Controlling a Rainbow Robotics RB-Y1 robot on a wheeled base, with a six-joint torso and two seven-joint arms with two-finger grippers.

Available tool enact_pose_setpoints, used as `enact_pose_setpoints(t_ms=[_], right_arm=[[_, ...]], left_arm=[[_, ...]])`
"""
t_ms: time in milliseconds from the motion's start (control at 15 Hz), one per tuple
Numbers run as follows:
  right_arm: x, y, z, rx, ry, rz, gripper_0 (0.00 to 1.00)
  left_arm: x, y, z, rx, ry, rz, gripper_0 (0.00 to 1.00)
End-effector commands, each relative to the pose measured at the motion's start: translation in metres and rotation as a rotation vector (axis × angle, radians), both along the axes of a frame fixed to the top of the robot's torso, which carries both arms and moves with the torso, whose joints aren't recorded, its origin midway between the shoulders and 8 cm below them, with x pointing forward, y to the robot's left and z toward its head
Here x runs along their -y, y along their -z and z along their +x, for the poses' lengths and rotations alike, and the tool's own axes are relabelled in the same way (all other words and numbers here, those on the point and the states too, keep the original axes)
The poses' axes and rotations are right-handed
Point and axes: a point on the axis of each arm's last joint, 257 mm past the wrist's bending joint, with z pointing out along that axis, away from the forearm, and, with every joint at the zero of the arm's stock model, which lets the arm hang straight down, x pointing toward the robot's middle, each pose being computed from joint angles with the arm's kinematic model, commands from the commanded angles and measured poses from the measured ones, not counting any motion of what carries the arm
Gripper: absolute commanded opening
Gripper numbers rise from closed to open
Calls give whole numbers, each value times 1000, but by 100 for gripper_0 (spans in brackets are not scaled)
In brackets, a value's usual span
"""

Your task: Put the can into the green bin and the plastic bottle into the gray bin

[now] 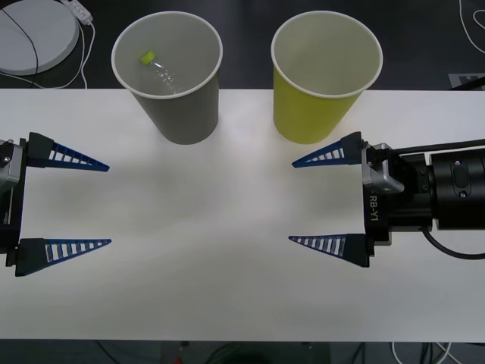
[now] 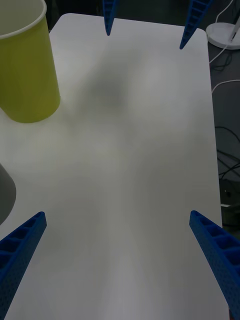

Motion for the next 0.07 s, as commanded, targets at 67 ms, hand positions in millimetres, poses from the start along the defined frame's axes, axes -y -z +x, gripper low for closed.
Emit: enact_pose_setpoints(t_ms=[67], right_arm=[[1,1,0,-10,5,2,100]], left_arm=[[0,0,0,0,0,0,100]])
